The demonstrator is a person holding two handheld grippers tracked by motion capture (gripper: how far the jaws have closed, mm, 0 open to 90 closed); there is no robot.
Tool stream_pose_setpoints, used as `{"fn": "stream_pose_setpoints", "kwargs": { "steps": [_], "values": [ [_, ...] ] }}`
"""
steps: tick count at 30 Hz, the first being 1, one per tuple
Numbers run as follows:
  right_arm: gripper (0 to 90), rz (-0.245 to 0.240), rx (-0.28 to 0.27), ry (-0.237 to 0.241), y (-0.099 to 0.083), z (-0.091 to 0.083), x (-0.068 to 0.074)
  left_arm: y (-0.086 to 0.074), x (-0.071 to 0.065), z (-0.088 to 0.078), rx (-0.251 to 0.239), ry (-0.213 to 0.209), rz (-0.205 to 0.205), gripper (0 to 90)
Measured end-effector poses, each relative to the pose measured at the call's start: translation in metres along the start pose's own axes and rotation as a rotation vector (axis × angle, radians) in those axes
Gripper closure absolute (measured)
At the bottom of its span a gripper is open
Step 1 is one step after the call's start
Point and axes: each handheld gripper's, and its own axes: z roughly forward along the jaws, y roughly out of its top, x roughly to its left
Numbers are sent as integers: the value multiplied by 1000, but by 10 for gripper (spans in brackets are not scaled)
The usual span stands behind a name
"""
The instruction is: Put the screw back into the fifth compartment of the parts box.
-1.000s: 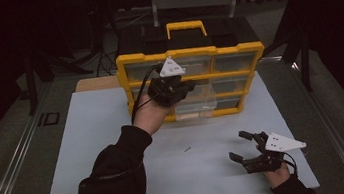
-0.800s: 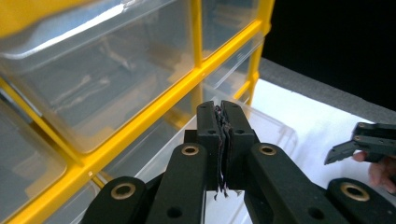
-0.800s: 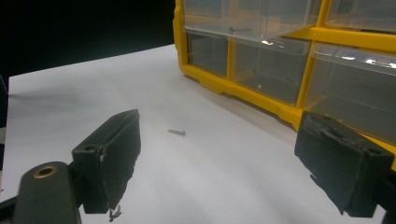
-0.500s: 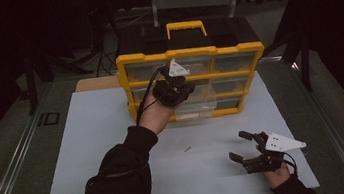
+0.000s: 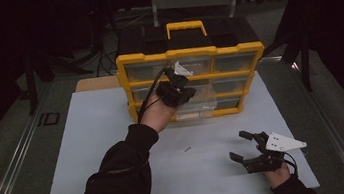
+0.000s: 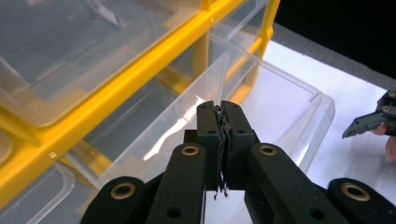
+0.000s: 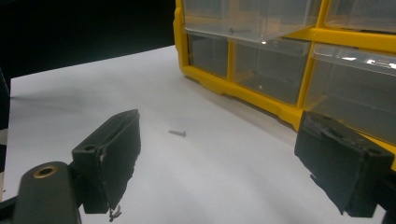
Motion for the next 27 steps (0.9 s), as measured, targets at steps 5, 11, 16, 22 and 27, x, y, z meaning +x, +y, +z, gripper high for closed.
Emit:
{"fn": "stream_pose_setpoints", "kwargs": {
  "steps": [5, 11, 16, 22, 27],
  "values": [
    [143, 2, -2, 2, 0, 0, 0, 1, -1, 4, 36, -5, 7, 875],
    [143, 2, -1, 2, 0, 0, 0, 4, -3, 0, 19, 3, -8, 768],
    [143, 2, -2, 2, 0, 0, 0, 7, -5, -10, -10, 12, -25, 679],
    [143, 1, 0, 0, 0, 0, 0, 6, -7, -25, -39, -15, -28, 606],
    [143, 0, 1, 0, 0, 0, 0, 0, -8, -36, -68, -20, -23, 456]
  ]
}}
